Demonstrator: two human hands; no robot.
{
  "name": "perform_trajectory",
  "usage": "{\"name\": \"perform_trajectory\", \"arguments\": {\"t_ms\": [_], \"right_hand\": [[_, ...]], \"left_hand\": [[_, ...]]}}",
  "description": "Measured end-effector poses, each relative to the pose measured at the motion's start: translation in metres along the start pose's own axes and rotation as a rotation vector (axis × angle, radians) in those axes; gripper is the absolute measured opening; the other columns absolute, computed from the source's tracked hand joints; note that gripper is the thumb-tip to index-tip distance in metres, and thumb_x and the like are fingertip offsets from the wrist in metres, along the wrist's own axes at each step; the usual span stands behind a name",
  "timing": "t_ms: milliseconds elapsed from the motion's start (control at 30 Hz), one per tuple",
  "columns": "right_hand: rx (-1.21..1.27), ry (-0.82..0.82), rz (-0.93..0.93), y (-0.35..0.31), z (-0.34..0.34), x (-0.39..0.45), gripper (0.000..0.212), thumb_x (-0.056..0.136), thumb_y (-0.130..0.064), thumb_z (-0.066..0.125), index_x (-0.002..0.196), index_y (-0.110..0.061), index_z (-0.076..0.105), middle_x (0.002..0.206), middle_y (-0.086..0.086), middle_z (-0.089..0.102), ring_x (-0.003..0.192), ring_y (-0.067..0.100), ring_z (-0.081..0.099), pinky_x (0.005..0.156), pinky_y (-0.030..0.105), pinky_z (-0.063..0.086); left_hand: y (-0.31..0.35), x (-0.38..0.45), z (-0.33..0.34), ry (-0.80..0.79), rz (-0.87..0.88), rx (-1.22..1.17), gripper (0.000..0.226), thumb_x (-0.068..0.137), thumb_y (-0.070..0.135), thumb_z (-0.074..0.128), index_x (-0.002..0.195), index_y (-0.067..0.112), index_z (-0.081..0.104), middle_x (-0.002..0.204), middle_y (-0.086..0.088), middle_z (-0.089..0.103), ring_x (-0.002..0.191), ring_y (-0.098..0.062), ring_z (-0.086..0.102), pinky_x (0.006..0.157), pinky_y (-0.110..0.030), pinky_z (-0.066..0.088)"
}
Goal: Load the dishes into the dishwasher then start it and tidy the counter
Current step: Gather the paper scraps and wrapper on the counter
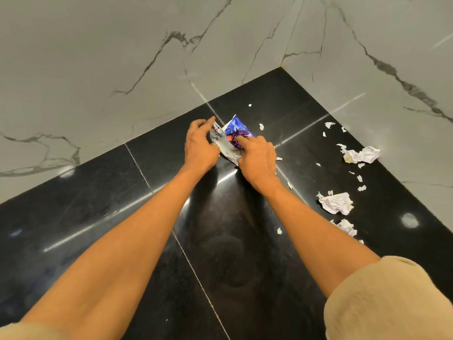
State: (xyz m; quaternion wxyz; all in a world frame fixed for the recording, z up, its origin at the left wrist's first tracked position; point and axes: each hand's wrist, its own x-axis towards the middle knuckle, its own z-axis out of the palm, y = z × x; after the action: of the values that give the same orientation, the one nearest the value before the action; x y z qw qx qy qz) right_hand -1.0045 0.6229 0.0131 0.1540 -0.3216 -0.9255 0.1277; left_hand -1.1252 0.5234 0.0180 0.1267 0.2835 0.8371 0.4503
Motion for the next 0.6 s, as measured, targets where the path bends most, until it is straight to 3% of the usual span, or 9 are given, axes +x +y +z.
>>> {"name": "perform_trajectory", "arguments": {"t_ms": [133,233,300,367,433,533,600], "right_hand": [[0.123,-0.074,0.096,0.004,-0.012,-0.005,0.05,0.082,-0.003,0.054,0.116,-0.032,0.075,0.085,0.011,0.068,0.085,0.035,0.057,0.075,0.04,0.044],[0.199,-0.173,0.146,0.012,-0.023,-0.01,0.053,0.083,-0.007,0.055,0.119,-0.042,0.072,0.091,0.01,0.072,0.089,0.034,0.061,0.074,0.037,0.05],[0.257,-0.248,0.145,0.019,-0.03,-0.014,0.049,0.082,-0.005,0.056,0.114,-0.037,0.075,0.089,0.006,0.074,0.086,0.03,0.065,0.069,0.036,0.052],[0.401,-0.311,0.164,0.029,-0.035,-0.021,0.038,0.084,-0.004,0.065,0.108,-0.03,0.078,0.086,-0.002,0.076,0.083,0.016,0.069,0.072,0.034,0.054],[0.582,-0.391,0.216,0.035,-0.039,-0.028,0.028,0.086,-0.004,0.073,0.106,-0.022,0.08,0.08,-0.011,0.075,0.075,-0.003,0.065,0.074,0.025,0.051],[0.718,-0.429,0.288,0.038,-0.045,-0.03,0.021,0.086,-0.001,0.074,0.103,-0.011,0.078,0.078,-0.012,0.07,0.065,-0.01,0.06,0.071,0.021,0.05],[0.687,-0.317,0.322,0.036,-0.048,-0.029,0.026,0.082,-0.006,0.077,0.107,-0.013,0.076,0.088,-0.01,0.071,0.076,-0.006,0.063,0.08,0.025,0.053]], "left_hand": [[0.001,-0.011,-0.005,-0.038,0.308,0.25,0.075,0.075,0.009,0.068,0.147,0.015,0.047,0.149,-0.007,0.045,0.135,-0.024,0.044,0.104,-0.045,0.043],[-0.003,-0.028,-0.008,-0.111,0.644,0.436,0.084,0.07,0.0,0.061,0.15,0.017,0.043,0.159,-0.016,0.031,0.147,-0.032,0.029,0.108,-0.047,0.037],[-0.006,-0.037,-0.008,-0.213,0.771,0.567,0.084,0.069,0.002,0.062,0.15,0.019,0.043,0.162,-0.012,0.027,0.151,-0.031,0.019,0.116,-0.046,0.027],[-0.007,-0.045,-0.005,-0.286,0.763,0.654,0.085,0.069,0.003,0.064,0.15,0.019,0.043,0.156,-0.007,0.039,0.148,-0.028,0.027,0.122,-0.044,0.016],[-0.006,-0.051,-0.001,-0.326,0.718,0.62,0.078,0.071,0.003,0.063,0.145,0.018,0.048,0.138,-0.003,0.059,0.133,-0.025,0.049,0.123,-0.041,0.017],[0.004,-0.05,0.0,-0.38,0.555,0.441,0.058,0.079,0.006,0.058,0.133,0.026,0.059,0.118,0.002,0.068,0.109,-0.024,0.061,0.099,-0.038,0.045],[0.01,-0.044,0.001,-0.383,0.499,0.422,0.043,0.084,0.01,0.056,0.121,0.03,0.065,0.106,0.004,0.07,0.096,-0.023,0.063,0.083,-0.039,0.05]]}}
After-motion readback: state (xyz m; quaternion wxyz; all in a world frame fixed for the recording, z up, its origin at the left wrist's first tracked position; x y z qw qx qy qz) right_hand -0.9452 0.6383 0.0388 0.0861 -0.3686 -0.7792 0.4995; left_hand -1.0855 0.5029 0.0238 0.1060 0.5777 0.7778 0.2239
